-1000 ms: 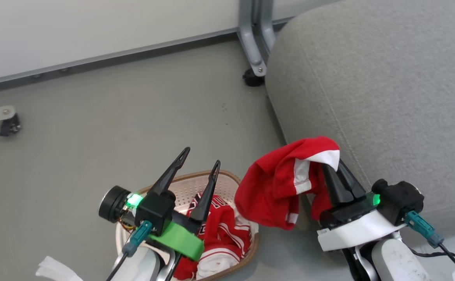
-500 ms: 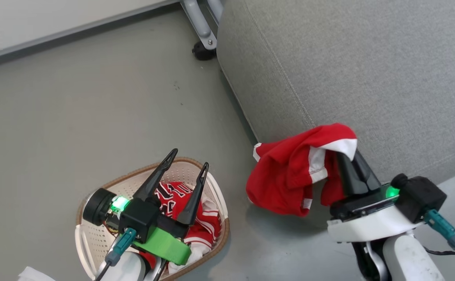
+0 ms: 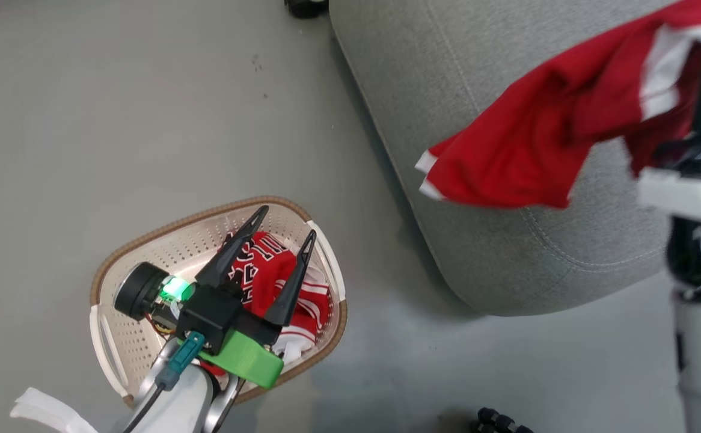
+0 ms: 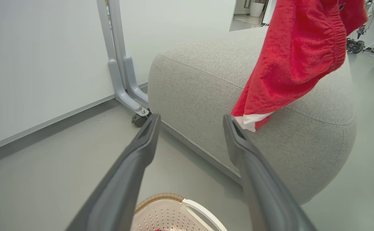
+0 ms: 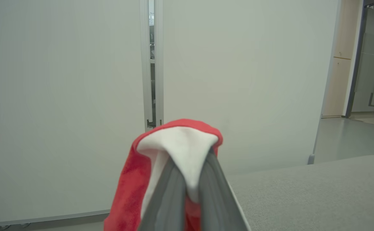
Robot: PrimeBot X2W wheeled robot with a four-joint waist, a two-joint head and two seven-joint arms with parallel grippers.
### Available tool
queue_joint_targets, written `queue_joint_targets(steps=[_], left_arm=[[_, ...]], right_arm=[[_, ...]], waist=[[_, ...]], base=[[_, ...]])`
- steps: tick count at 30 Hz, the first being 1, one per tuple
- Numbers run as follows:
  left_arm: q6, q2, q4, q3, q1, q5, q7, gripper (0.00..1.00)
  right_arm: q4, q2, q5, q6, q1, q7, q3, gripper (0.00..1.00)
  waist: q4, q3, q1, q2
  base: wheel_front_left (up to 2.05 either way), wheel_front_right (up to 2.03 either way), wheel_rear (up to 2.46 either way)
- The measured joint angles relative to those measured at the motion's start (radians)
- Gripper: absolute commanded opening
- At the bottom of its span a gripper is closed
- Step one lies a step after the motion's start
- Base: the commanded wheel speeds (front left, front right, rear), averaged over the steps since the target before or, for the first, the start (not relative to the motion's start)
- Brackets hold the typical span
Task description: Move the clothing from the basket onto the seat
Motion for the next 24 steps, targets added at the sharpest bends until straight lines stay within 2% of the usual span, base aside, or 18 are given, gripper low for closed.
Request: queue_joint_targets(steps=[5,11,18,24], left_arm=[[0.000,0.017,0.010,0.003,-0.021,0.010,0.000,1.00],[0.000,0.032,0.002,0.009,-0.045,0.027,0.000,1.00],[0.000,0.062,-0.014,0.020,-0.060,0.042,0.000,1.00],[0.000,0.075,-0.018,0.019,-0.059,0.050,0.000,1.00]], right_arm=[[0.047,-0.091,0.009,0.000,-0.153,0.000,-0.098,0.00],[0.191,-0.207,0.034,0.000,-0.327,0.000,-0.155,0.00],[0.264,-0.286,0.014,0.000,-0.512,0.000,-0.198,0.00],[0.360,-0.311,-0.009,0.000,-0.567,0.000,-0.237,0.00]], waist=[[0.020,0.063,0.0001,0.0000],[0.045,0.136,0.0000,0.0000],[0.057,0.214,0.0000,0.0000],[0.056,0.247,0.0000,0.0000]], base=[[0.00,0.00,0.00],[0.00,0.00,0.00],[0.00,0.00,0.00],[0.00,0.00,0.00]])
